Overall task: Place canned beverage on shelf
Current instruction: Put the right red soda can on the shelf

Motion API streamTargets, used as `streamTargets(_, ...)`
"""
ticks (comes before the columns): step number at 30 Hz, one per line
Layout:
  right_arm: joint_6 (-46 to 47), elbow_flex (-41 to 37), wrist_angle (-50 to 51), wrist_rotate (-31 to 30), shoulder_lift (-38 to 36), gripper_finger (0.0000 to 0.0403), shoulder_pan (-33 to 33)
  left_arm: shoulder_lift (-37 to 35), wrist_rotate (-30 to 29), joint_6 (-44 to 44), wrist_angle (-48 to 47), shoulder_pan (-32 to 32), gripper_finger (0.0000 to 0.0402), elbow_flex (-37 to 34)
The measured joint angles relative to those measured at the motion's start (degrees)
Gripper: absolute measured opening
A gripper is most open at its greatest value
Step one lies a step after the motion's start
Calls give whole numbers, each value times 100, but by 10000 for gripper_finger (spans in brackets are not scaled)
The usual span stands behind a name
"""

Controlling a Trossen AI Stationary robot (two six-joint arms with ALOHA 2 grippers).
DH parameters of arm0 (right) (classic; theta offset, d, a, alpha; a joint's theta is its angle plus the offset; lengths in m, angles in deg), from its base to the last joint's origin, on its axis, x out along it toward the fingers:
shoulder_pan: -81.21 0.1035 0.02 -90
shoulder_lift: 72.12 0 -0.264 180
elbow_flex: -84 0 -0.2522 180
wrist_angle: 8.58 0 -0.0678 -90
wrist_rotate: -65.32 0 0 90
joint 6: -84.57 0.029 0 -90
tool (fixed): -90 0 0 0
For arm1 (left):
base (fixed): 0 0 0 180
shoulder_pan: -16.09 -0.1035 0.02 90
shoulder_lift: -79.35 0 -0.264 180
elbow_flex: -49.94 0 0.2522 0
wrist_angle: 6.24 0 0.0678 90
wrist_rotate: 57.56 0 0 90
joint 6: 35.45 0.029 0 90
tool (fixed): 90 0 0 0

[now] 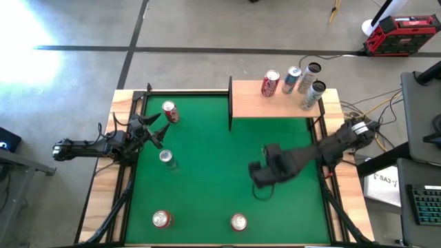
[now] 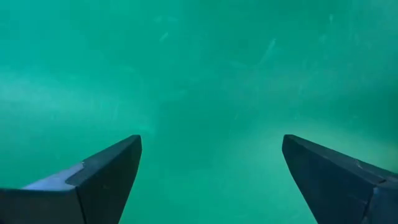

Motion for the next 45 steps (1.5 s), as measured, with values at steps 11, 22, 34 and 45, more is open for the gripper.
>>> streamTargets(11,1101,0,-643,-436,431,382,1028,0,0,0,0,0,324,0)
streamTargets(22,504,71,-2188,58,834,368,1195,0,0,2,1,-2,324,0)
streamTargets(34,-753,2065,-1507,-999,2085,329,1612,2,0,0,4,0,324,2)
streamTargets(45,-2008,3694,-794,-1632,3116,329,2005,7,0,0,2,0,324,2)
